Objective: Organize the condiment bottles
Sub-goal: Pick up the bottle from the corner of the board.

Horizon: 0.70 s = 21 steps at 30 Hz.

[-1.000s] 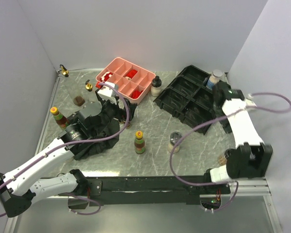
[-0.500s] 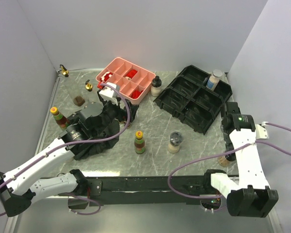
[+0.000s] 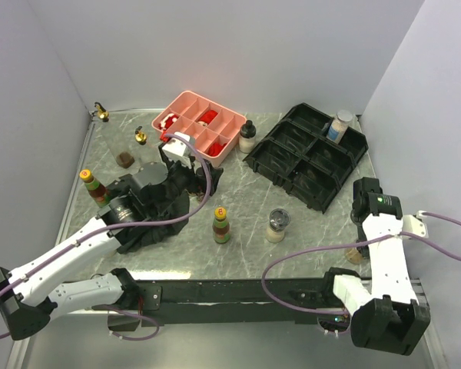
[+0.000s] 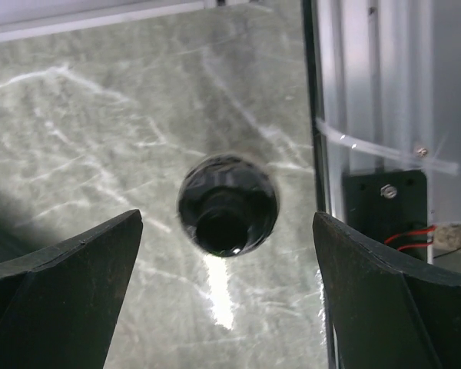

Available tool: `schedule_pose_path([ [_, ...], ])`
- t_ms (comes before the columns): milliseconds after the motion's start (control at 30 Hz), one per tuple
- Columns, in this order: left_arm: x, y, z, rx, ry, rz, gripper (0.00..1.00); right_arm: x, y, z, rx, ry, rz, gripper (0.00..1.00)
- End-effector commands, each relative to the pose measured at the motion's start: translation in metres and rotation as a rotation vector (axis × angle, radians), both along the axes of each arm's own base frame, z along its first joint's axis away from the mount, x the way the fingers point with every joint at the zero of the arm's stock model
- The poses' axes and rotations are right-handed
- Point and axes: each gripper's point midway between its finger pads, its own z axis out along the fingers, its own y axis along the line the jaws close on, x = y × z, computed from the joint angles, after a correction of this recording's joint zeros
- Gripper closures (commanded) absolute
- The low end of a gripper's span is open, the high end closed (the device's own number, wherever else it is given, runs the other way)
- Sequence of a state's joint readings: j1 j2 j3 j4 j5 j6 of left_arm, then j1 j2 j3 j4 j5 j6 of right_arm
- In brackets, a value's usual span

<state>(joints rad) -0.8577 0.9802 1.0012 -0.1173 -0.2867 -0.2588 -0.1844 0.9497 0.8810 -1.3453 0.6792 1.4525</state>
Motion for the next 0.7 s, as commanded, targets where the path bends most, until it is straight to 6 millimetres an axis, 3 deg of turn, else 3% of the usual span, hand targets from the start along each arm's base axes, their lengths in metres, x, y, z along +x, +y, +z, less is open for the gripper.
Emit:
schedule_pose_path([
  [0, 0.003, 0.001, 0.008, -0.018, -0.023, 0.018, 0.04, -0.017, -0.014, 0.003, -0.077, 0.039, -0.033, 0.00],
  [200, 0.004, 0.001, 0.007, -0.013, -0.022, 0.023, 0.04, -0.006, -0.025, -0.003, -0.111, 0.011, -0.028, 0.01],
  [433, 0.003, -0.006, 0.002, -0.002, 0.002, -0.001, 0.04, 0.010, -0.016, -0.037, -0.024, 0.035, 0.013, 0.05],
  [667, 0.005, -0.004, 0.002, 0.005, -0.002, 0.023, 0.04, 0.020, -0.018, -0.050, -0.010, 0.054, 0.010, 0.12],
])
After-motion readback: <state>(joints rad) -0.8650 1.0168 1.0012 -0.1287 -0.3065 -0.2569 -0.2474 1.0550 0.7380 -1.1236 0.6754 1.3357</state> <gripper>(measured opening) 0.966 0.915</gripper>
